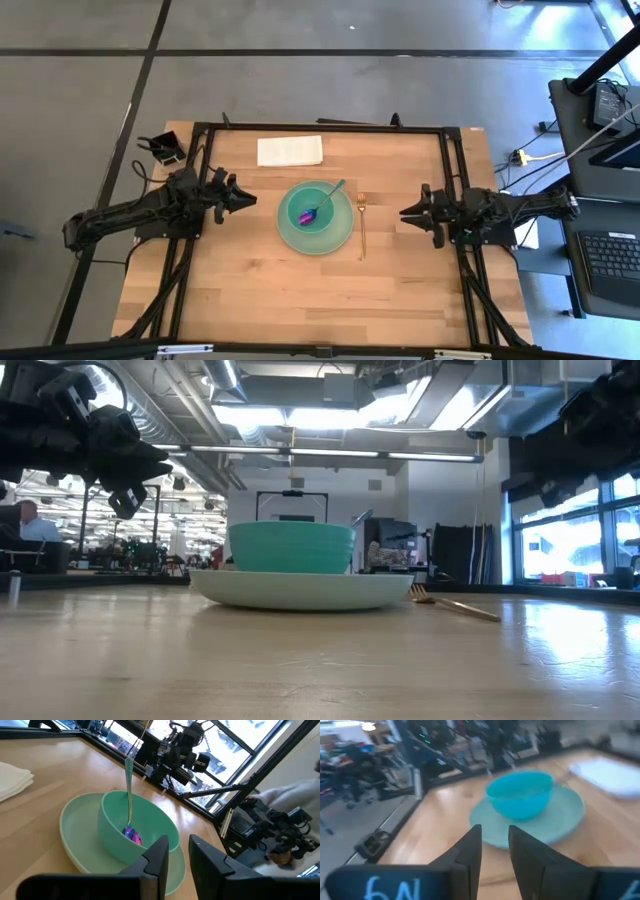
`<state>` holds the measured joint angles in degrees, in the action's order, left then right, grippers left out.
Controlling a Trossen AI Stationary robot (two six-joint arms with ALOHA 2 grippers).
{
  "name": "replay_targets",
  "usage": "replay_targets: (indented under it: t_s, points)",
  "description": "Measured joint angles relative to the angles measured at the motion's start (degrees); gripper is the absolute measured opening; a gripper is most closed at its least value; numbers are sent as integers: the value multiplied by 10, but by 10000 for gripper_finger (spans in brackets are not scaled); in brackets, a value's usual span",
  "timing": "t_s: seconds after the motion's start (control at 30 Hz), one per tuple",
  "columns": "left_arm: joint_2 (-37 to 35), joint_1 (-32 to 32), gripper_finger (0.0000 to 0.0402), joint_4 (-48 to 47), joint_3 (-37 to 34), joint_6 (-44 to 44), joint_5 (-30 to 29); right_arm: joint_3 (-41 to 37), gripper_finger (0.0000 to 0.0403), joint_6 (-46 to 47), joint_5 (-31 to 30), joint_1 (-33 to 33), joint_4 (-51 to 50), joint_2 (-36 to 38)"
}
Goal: Set table place
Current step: Return to Home Position
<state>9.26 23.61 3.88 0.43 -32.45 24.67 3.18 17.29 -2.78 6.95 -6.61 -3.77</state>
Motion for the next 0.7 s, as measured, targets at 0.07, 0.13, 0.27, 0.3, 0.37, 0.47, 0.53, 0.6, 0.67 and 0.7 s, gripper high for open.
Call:
replay_targets:
  t_s: [0.07,0.13,0.27,0.3,0.37,0.47,0.53,0.6,0.67,0.7]
  points:
    - [0,0,69,0,0,0,0,0,97,-25,21,-1,0,28]
    - [0,0,69,0,0,0,0,1,97,-28,36,-1,6,37]
    - [0,0,69,0,0,0,0,5,97,-25,40,-1,20,30]
    - [0,0,69,0,0,0,-1,5,97,-27,40,-1,17,31]
    - [0,0,69,0,0,0,-1,5,97,-26,40,-1,15,30]
    - [0,0,69,0,0,0,-1,5,97,-26,40,-1,16,30]
    - [0,0,69,0,0,0,-1,5,97,-26,40,-1,16,30]
    - [0,0,69,0,0,0,-1,5,97,-25,40,-1,16,30]
    - [0,0,69,1,0,0,-1,5,97,-26,40,-1,16,30]
    - [0,0,69,1,0,0,-1,5,97,-27,40,-1,16,30]
